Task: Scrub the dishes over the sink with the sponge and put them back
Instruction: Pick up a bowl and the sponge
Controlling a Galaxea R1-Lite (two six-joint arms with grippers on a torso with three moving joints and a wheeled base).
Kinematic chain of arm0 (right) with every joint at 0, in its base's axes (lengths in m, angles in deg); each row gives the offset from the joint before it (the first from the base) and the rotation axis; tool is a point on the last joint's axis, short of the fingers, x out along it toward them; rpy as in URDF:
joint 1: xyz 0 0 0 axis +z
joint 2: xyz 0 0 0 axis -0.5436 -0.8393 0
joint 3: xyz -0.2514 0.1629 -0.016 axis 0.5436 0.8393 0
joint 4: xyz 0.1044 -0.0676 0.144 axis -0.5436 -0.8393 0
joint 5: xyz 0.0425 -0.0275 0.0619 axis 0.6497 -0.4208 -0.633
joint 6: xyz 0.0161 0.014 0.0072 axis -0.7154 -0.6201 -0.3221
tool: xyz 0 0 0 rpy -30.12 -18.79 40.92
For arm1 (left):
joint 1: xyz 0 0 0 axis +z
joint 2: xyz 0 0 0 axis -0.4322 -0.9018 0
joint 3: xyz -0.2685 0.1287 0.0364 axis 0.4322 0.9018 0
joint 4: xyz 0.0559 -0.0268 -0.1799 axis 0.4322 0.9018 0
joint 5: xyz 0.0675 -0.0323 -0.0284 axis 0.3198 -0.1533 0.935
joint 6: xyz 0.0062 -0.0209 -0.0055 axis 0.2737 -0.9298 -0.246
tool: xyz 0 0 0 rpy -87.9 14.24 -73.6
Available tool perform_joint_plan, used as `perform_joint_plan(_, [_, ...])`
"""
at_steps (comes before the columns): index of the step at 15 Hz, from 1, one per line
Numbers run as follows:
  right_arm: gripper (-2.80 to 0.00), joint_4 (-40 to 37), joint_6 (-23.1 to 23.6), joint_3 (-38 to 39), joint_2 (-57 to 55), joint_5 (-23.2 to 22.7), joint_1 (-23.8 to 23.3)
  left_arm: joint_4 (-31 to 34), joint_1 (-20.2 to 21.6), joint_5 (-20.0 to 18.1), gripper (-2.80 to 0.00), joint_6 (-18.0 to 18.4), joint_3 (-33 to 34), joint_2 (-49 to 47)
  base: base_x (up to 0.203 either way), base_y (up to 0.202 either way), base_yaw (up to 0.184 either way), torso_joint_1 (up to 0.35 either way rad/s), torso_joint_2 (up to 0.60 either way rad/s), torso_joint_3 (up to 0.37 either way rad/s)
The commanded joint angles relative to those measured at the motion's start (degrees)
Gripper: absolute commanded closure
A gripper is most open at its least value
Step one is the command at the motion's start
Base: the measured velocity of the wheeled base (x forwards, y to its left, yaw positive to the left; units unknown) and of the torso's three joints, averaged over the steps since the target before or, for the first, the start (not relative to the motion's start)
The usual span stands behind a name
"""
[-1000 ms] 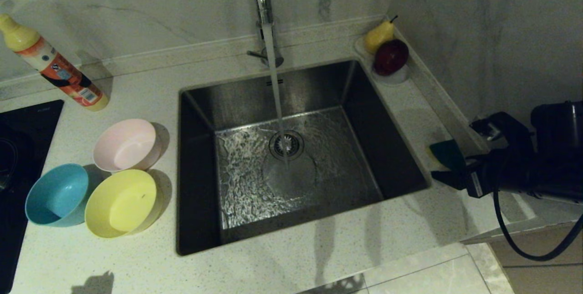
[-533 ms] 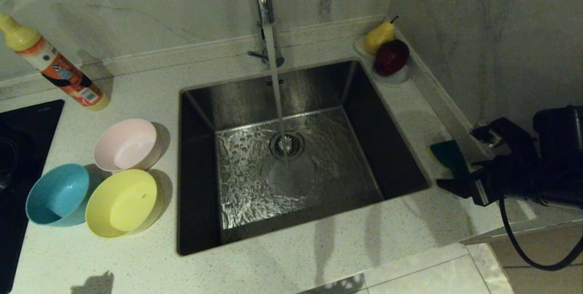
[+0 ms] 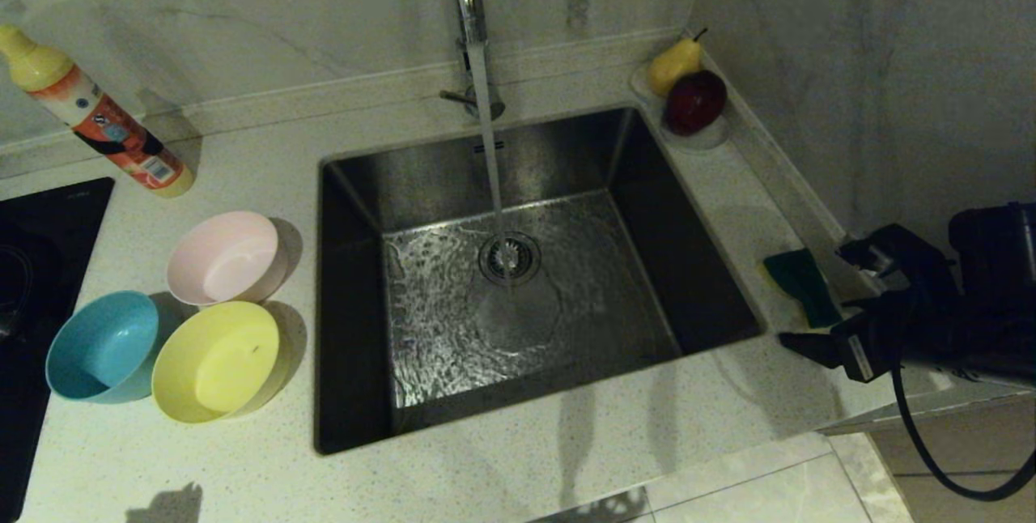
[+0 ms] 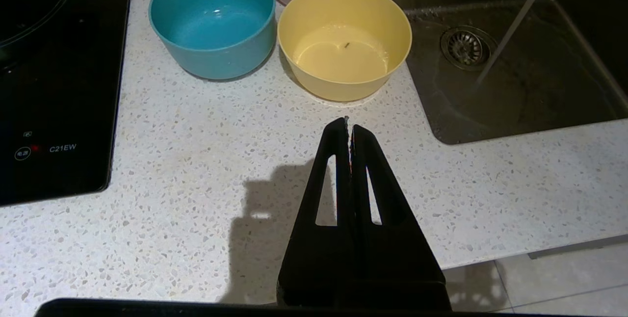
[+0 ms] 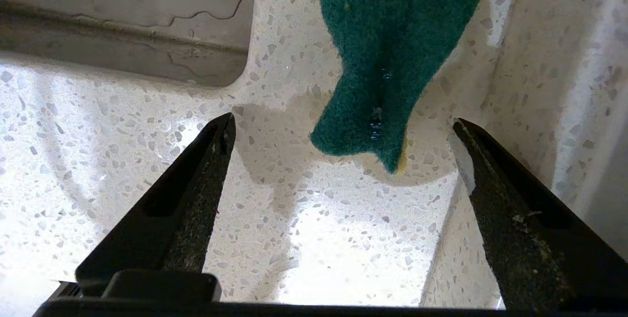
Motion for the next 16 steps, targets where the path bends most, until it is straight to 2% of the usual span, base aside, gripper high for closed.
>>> perform_joint_plan(1, [-2.8,0.2,0.1,-0.1,-0.3,-0.1,0.0,-0.1,0.0,0.0,0.0,0.0,2.3,-0.1,0.0,0.0,0.0,0.0,0.0,0.0])
perform_joint_plan(11, [-2.8,0.4,0.1,-1.0,-1.1,-0.1,0.0,-0.1,0.0,0.0,0.0,0.0,2.3,-0.1,0.0,0.0,0.0,0.0,0.0,0.0])
perform_joint_plan(12, [0.0,0.4,0.1,-1.0,-1.1,-0.1,0.0,-0.1,0.0,0.0,0.0,0.0,2.3,-0.1,0.0,0.0,0.0,0.0,0.0,0.0])
perform_joint_plan(16, [0.0,0.2,0.1,-1.0,-1.5,-0.1,0.3,-0.1,0.0,0.0,0.0,0.0,2.3,-0.1,0.0,0.0,0.0,0.0,0.0,0.0])
